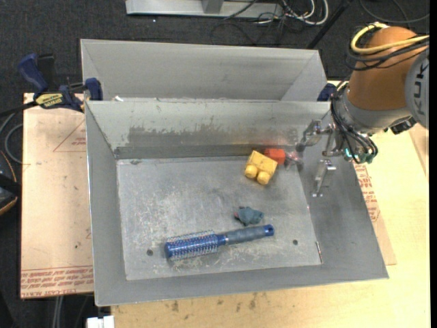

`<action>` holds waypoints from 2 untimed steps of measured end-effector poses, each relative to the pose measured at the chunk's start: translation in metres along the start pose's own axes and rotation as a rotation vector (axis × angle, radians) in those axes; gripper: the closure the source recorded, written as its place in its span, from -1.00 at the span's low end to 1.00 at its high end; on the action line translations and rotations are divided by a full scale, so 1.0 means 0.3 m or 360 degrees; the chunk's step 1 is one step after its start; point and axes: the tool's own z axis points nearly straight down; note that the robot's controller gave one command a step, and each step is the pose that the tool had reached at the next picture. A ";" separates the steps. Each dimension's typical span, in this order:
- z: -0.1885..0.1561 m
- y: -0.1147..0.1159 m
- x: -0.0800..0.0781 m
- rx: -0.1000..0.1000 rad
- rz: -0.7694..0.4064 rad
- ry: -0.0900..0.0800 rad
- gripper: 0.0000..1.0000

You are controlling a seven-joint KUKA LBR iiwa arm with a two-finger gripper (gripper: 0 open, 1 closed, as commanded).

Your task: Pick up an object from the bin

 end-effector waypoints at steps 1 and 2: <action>0.256 0.189 -0.064 0.0003 0.0121 -0.0022 -1.00; 0.246 0.443 -0.082 -0.0006 0.0165 -0.0016 -1.00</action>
Offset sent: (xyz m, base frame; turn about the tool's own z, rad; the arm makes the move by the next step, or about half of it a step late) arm 0.0215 0.0739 -0.1041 0.0861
